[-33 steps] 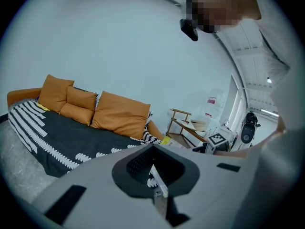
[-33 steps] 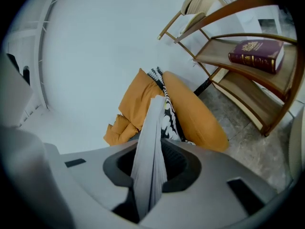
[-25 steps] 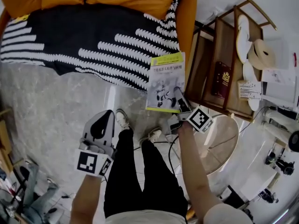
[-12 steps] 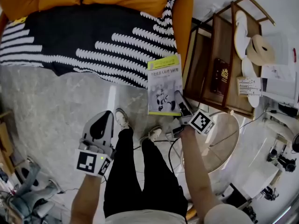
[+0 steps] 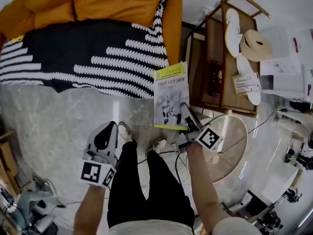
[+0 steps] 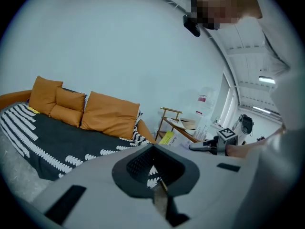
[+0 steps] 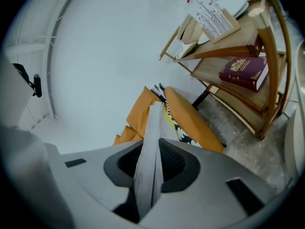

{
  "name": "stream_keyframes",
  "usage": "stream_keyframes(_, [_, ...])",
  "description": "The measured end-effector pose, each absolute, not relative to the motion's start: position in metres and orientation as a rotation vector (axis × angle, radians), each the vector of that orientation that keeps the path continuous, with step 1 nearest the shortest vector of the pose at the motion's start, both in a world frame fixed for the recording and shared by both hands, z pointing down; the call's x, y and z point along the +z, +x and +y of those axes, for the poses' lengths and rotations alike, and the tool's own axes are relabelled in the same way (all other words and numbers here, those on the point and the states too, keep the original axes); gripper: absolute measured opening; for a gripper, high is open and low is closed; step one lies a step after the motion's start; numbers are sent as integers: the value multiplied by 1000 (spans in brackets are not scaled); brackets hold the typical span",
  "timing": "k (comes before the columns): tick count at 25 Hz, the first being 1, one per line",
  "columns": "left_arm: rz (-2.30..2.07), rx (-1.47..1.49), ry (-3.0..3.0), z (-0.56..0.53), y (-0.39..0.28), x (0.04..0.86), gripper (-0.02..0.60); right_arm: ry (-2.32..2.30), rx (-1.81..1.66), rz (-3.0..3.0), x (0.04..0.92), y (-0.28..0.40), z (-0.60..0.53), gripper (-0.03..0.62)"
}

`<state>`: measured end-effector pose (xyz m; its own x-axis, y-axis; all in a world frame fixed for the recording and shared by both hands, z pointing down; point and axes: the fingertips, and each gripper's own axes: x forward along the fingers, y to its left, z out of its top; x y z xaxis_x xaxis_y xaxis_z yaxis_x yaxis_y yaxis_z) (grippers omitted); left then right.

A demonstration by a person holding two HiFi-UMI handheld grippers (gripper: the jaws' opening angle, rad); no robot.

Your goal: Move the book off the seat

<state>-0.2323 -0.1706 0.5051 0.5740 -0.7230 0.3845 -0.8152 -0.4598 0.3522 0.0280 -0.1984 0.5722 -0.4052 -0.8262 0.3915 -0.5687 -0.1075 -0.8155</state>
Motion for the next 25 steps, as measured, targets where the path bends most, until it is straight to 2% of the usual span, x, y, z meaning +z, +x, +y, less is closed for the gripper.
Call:
stream_keyframes(16, [-996, 284, 2516, -139, -117, 415, 17, -1617, -1253, 1817, 422, 133, -98, 91])
stream_keyframes(25, [-848, 284, 2692, -98, -18, 342, 17, -1650, -1091, 1716, 353, 214, 1, 91])
